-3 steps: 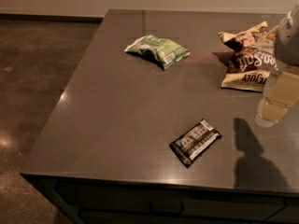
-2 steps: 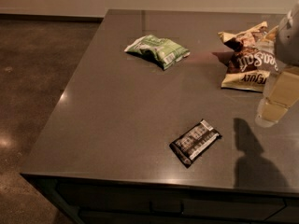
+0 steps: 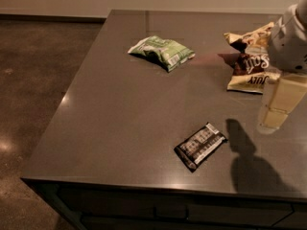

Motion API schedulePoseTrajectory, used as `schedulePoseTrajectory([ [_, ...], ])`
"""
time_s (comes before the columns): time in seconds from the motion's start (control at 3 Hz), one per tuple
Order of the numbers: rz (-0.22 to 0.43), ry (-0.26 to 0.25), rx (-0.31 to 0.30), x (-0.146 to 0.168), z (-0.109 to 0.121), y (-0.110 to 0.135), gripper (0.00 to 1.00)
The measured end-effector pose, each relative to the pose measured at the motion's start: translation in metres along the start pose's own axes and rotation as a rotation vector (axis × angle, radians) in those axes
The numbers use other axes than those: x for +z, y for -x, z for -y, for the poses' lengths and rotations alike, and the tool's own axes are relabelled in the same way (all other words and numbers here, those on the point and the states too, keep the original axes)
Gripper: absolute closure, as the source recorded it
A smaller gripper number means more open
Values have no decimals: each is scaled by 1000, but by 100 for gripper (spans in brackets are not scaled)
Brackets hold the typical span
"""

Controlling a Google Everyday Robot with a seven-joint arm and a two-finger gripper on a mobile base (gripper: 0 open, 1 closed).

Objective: Move rxbar chocolate near green jalapeno chip bag

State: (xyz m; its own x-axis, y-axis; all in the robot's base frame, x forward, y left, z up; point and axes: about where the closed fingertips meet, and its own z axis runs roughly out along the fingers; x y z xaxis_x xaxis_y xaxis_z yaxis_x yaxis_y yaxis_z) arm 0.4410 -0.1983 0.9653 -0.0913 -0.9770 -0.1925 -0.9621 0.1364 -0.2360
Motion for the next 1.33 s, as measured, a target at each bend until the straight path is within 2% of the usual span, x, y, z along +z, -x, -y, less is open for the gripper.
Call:
schedulePoseTrajectory([
  [0.67, 5, 83, -186, 51, -10, 22, 0],
  [1.33, 52, 154, -339, 95, -33, 31, 0],
])
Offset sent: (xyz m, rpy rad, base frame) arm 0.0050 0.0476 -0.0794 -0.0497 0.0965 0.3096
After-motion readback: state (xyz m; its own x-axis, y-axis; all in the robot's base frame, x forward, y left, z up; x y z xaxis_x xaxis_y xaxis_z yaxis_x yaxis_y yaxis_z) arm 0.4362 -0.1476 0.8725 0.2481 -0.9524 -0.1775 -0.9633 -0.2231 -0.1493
